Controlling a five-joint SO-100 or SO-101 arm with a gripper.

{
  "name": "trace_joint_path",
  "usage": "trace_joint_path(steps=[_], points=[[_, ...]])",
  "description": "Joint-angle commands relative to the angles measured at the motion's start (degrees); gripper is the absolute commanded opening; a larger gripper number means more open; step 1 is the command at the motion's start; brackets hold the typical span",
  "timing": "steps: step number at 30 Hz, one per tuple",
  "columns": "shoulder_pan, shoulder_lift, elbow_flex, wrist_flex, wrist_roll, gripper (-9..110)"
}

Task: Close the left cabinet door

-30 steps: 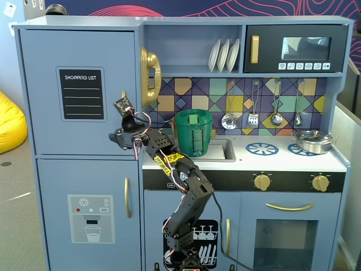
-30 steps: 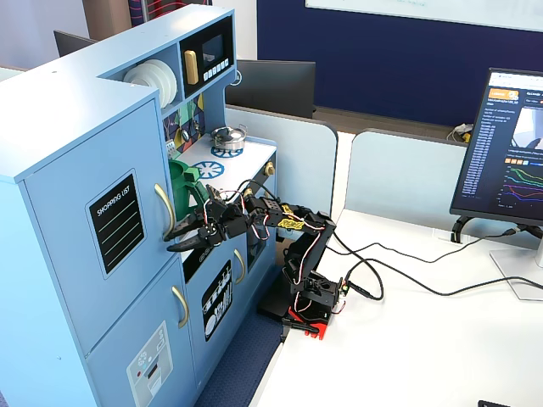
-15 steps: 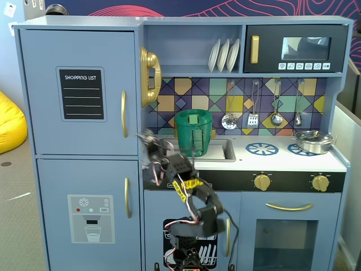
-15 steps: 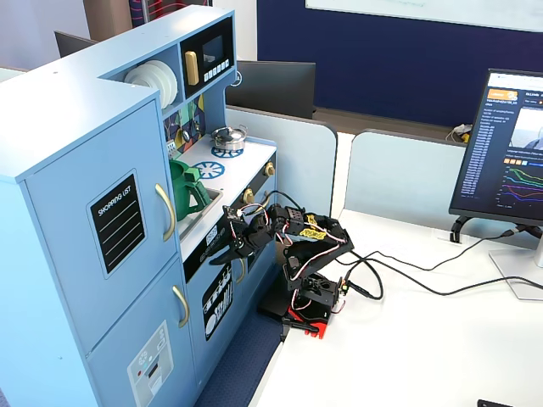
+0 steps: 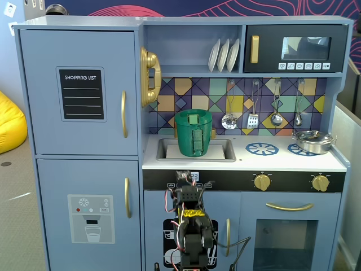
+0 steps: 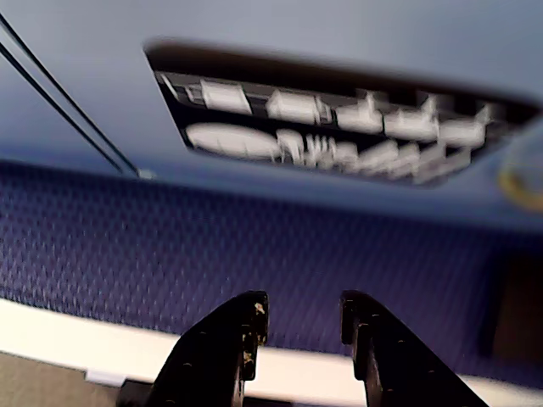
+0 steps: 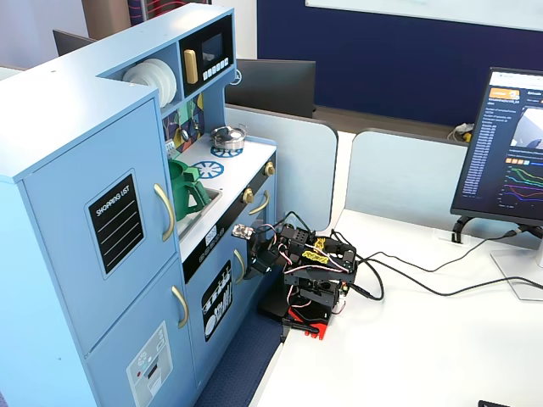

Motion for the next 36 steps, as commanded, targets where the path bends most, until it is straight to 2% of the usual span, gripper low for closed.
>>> trace_joint_path(steps=[1, 6, 11, 18, 25, 36], points=[[2.72, 5.01, 4.13, 2.72, 4.04, 0], [3.08, 5.01, 5.36, 14.15, 11.43, 0], [3.08, 5.01, 5.36, 26.19, 11.51, 0], [2.99, 5.1, 5.45, 26.02, 16.17, 0], [2.99, 5.1, 5.45, 26.72, 10.81, 1], [2.99, 5.1, 5.45, 26.81, 10.81, 3]])
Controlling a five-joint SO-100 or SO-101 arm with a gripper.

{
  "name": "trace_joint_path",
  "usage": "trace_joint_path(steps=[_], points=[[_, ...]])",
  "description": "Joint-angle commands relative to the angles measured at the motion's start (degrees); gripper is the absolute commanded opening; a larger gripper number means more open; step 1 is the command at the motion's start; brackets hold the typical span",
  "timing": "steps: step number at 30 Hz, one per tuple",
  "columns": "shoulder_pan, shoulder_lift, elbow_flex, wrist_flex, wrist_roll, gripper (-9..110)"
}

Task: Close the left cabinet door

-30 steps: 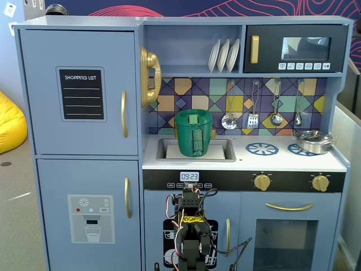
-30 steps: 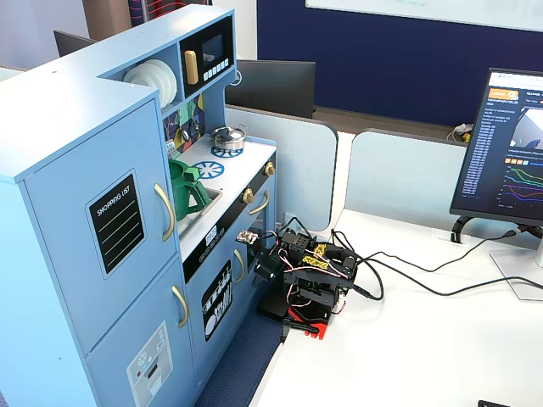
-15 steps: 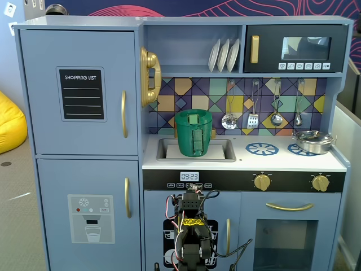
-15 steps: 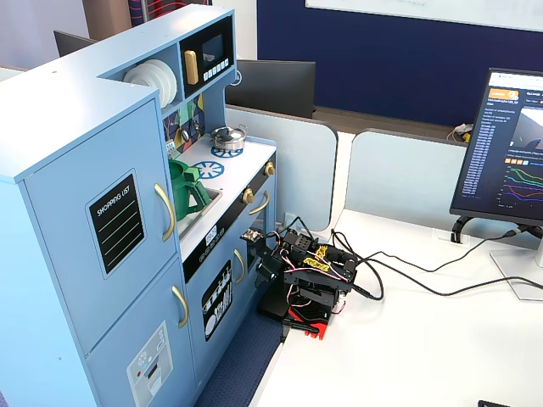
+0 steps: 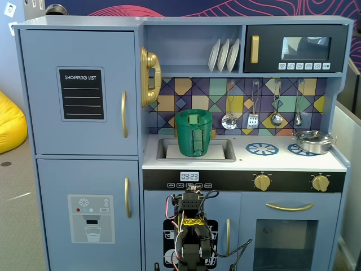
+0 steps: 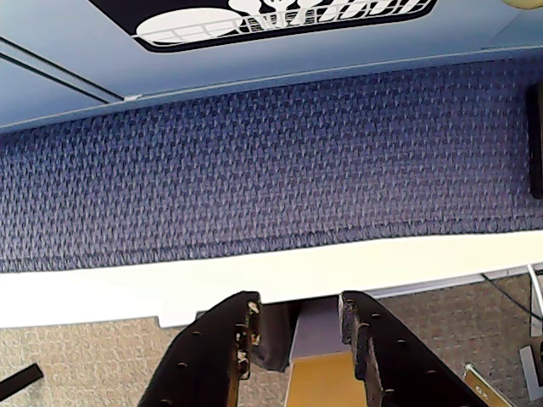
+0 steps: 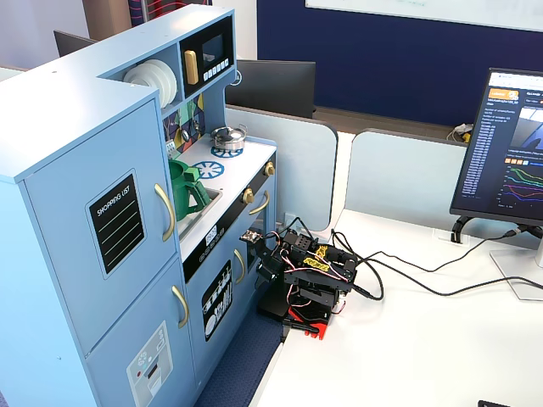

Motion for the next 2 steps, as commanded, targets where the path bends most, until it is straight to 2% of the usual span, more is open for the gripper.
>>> trace_joint_path(steps=[1, 2], points=[[0.53, -0.35, -0.26, 10.63, -0.26, 3], [0.53, -0.35, -0.26, 10.63, -0.26, 4]])
